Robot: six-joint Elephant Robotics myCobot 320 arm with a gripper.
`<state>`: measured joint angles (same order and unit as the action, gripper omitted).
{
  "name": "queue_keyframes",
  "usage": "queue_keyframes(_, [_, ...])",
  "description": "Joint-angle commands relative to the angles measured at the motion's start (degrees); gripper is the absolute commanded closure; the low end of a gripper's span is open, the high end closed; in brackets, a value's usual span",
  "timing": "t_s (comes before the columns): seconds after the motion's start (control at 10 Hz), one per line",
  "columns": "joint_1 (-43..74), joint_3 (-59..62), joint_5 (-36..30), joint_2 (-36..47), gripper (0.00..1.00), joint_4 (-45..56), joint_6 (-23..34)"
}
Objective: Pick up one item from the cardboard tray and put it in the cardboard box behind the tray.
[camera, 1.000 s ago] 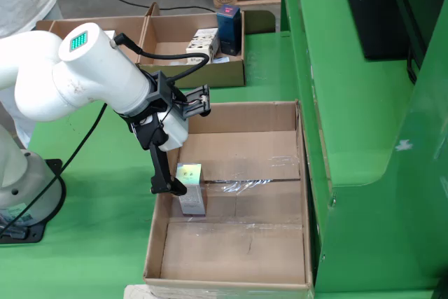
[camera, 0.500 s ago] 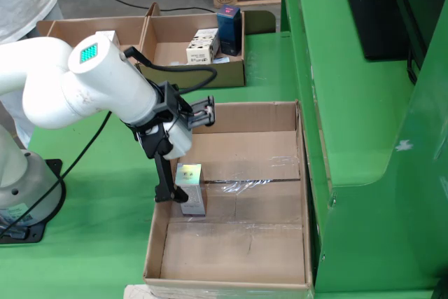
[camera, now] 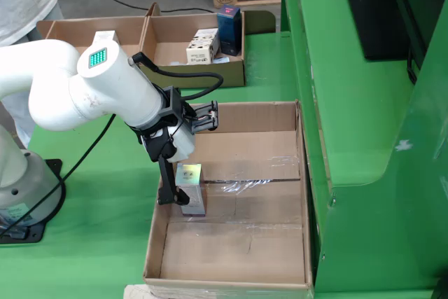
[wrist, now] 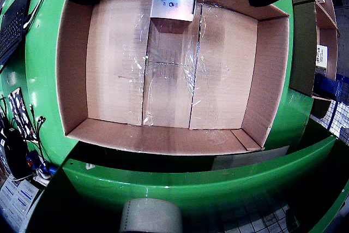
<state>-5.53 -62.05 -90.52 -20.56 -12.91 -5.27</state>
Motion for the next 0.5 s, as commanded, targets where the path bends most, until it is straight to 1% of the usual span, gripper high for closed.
queue_keyframes(0.0, [0.15, 3.16, -0.58, -0.67, 0.0, -0.53, 0.04])
queue_keyframes(0.4, [0.31, 4.26, -1.01, -2.86, 0.0, -0.96, -0.06])
